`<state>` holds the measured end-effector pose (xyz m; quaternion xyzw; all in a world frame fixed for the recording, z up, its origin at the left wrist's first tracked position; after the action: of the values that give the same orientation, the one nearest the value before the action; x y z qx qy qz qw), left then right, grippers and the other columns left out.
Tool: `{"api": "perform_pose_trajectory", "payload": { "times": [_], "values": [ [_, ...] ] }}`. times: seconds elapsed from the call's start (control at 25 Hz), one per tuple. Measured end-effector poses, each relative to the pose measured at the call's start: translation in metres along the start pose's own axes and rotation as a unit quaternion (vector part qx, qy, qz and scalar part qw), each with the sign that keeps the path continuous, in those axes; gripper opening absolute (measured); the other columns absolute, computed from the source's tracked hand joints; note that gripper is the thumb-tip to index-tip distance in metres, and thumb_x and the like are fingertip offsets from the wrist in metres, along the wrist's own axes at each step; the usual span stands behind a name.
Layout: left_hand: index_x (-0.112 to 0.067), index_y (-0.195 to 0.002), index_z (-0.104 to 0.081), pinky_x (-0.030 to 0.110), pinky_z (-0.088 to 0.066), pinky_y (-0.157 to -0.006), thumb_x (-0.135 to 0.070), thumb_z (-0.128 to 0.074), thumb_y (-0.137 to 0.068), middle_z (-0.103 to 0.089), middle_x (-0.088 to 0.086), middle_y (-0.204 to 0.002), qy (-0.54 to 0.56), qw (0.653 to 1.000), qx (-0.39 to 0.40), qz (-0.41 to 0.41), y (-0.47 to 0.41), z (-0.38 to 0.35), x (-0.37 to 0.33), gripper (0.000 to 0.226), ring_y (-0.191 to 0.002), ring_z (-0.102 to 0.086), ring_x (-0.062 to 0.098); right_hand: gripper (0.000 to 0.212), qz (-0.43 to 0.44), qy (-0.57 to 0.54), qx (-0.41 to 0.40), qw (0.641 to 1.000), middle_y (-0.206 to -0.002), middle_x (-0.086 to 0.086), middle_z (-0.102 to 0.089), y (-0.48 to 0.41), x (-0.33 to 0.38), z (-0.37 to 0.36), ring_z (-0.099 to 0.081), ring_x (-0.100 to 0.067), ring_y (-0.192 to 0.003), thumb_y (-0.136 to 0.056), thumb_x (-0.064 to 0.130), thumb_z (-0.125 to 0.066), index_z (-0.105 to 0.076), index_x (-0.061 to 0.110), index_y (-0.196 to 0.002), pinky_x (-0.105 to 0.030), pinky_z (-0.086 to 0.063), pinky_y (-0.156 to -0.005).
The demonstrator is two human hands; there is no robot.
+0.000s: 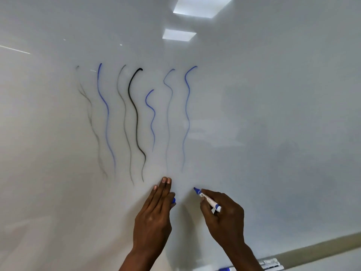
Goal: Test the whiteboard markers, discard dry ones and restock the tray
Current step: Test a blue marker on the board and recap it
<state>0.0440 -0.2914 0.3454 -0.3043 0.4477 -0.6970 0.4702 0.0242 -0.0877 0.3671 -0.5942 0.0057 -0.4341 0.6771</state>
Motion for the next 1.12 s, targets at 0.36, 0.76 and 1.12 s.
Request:
{"api": "perform_pose_trajectory", "payload": {
  "times": [0.36, 0.76, 1.12],
  "values": [
    [-0.008, -0.119, -0.074, 0.034, -0.057, -0.099, -0.015, -0.058, -0.11, -0.083, 0.002, -0.116, 0.48, 0.707, -0.046, 0.517, 0.014, 0.038, 0.007, 0.019, -0.11, -0.078, 0.015, 0.022, -0.314, -0.464, 0.094, 0.823, -0.088, -0.028, -0.072, 0.019, 0.01, -0.007, -0.06, -0.031, -0.063, -0.089, 0.011, -0.07, -0.081, 0.001, -0.105, -0.029, -0.042, -0.049],
    [0.004, -0.138, -0.059, 0.047, -0.052, -0.11, -0.021, -0.05, -0.111, -0.076, 0.026, -0.125, 0.655, 0.357, -0.088, 0.661, 0.043, 0.041, -0.015, 0.038, -0.118, -0.076, 0.036, 0.023, -0.292, -0.457, 0.192, 0.818, -0.086, -0.025, -0.075, 0.047, 0.025, -0.035, -0.065, -0.034, -0.062, -0.091, 0.015, -0.074, -0.079, -0.002, -0.107, -0.029, -0.05, -0.048],
    [0.003, -0.129, -0.062, 0.043, -0.057, -0.103, -0.021, -0.052, -0.111, -0.079, 0.023, -0.12, 0.6, 0.427, -0.11, 0.667, 0.053, 0.044, -0.029, 0.031, -0.115, -0.077, 0.034, 0.021, -0.198, -0.376, 0.223, 0.877, -0.087, -0.005, -0.081, 0.053, 0.03, -0.031, -0.073, -0.028, -0.065, -0.088, 0.018, -0.073, -0.08, 0.011, -0.107, -0.031, -0.058, -0.05]
  ]
}}
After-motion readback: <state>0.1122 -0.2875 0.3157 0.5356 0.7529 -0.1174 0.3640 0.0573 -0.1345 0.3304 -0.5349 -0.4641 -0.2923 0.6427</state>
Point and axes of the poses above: each hand's wrist, its own y-axis away from the middle knuckle, its own z-axis out of the back of the hand, x = y × z, the point moved 6 cm from there along -y, towards the middle knuckle
